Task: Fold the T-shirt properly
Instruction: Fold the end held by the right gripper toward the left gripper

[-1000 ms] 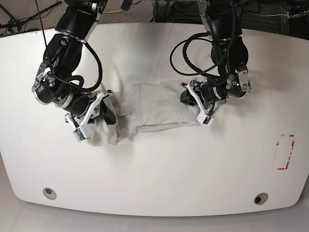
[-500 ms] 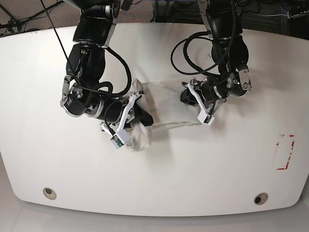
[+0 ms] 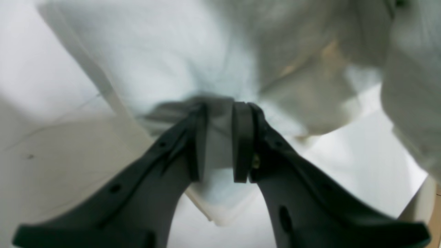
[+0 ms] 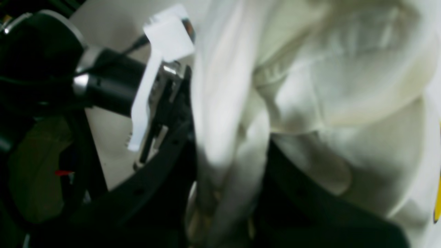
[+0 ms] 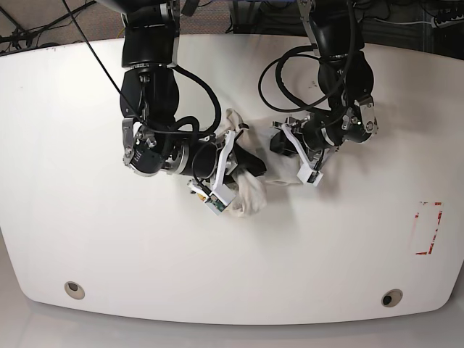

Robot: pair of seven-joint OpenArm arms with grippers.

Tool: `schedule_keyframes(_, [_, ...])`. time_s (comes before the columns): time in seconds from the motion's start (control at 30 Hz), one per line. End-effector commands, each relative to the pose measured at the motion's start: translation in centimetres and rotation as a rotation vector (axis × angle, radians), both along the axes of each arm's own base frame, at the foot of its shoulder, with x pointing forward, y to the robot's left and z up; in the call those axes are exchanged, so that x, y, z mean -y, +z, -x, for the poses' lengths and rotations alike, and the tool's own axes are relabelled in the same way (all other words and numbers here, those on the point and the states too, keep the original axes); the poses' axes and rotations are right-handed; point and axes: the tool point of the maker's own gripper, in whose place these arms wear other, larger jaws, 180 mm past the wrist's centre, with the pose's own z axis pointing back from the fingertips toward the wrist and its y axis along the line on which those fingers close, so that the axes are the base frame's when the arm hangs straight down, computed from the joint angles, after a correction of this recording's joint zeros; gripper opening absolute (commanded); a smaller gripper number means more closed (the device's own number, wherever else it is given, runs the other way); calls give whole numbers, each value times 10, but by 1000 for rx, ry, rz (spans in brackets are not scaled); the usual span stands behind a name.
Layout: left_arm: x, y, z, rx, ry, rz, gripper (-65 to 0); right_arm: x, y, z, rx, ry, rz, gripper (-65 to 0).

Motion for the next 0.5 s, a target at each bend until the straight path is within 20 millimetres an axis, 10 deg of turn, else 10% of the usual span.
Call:
schedule_keyframes(0.0, [3,7,-4,14,-1,17,-537,-12,20,-8,52,11,-80,-650])
schedule_keyframes(0.47, [-14,37,-17,121,43,-3,-537,-13,-7,-15,-10,13,-104,-108])
